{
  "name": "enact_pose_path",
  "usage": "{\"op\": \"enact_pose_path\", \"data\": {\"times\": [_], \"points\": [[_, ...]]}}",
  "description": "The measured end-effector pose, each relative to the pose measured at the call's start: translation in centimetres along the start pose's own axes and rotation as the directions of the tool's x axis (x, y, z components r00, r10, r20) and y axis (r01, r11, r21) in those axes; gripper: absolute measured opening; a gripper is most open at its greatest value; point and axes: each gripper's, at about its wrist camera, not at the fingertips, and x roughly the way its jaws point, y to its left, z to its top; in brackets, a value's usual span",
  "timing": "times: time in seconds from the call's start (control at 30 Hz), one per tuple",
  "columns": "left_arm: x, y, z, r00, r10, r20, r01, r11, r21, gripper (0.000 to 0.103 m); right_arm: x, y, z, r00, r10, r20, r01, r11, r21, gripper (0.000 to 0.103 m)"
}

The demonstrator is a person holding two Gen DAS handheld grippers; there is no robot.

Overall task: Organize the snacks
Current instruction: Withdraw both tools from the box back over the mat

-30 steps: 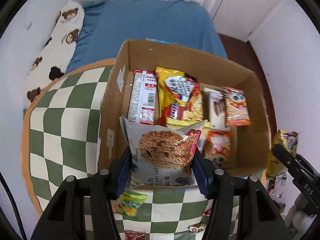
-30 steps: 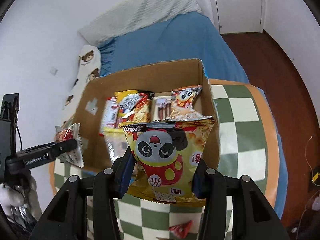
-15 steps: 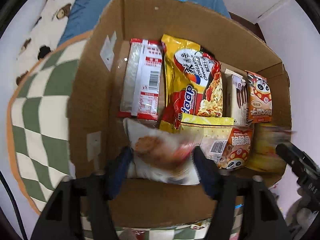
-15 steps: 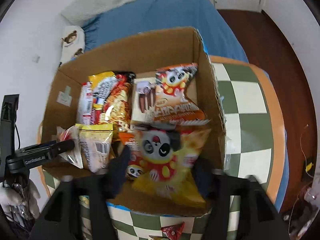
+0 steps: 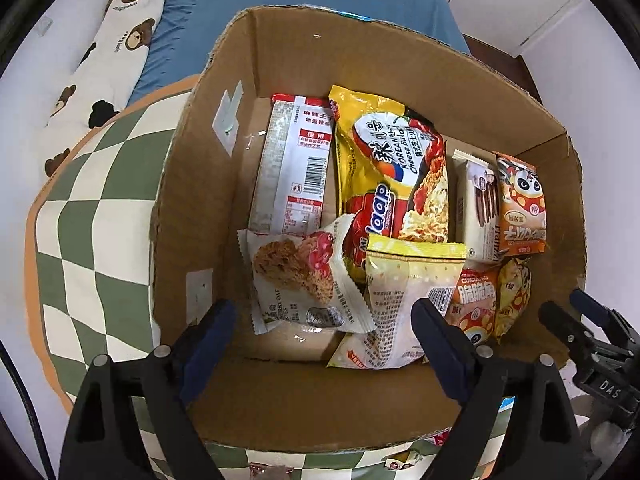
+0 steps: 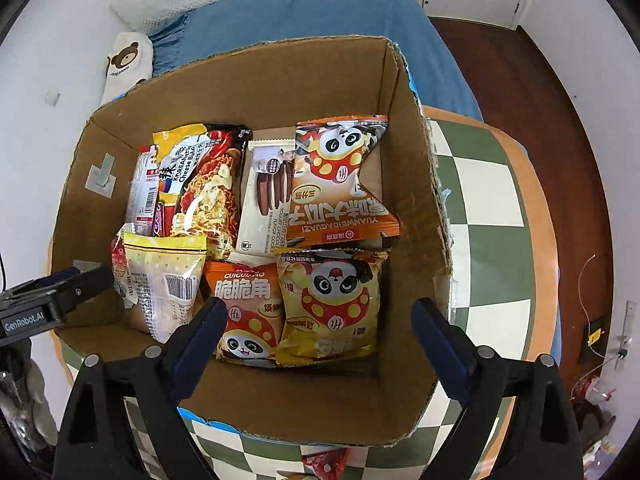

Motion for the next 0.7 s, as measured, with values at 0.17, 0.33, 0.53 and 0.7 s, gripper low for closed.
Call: {"op": "enact_pose_path", "data": {"times": [0.17,0.33,0.53,0.7], "points": [[-0.8,-0.5,-1.3,0.998,0.029,0.058,-0.029,0.999,0.015,0.09,-1.3,0.1,-0.5,0.999,-0.012,0.046,0.013,1.0,-0.008,0.096],[-2.5,-1.0,-3.3,0.987,0.056,0.148,-0.062,0.997,0.034,0.09,-3.0,0.7,-1.7,0.994,-0.03,0.109,0.034,0.999,-0.039,0.096],[-5.1,-1.7,-5.9,0.965,0.064,0.255,-0.075,0.997,0.034,0.09,-5.1,1.2,-3.8,0.981,-0.029,0.191,0.038,0.998,-0.044,0.096],[-7.3,-2.2,-8.2,0.943,0.058,0.327,-0.077,0.996,0.044,0.09,-7.6,1.7,-6.0,0.963,-0.026,0.27,0.042,0.998,-0.053,0.096]]}}
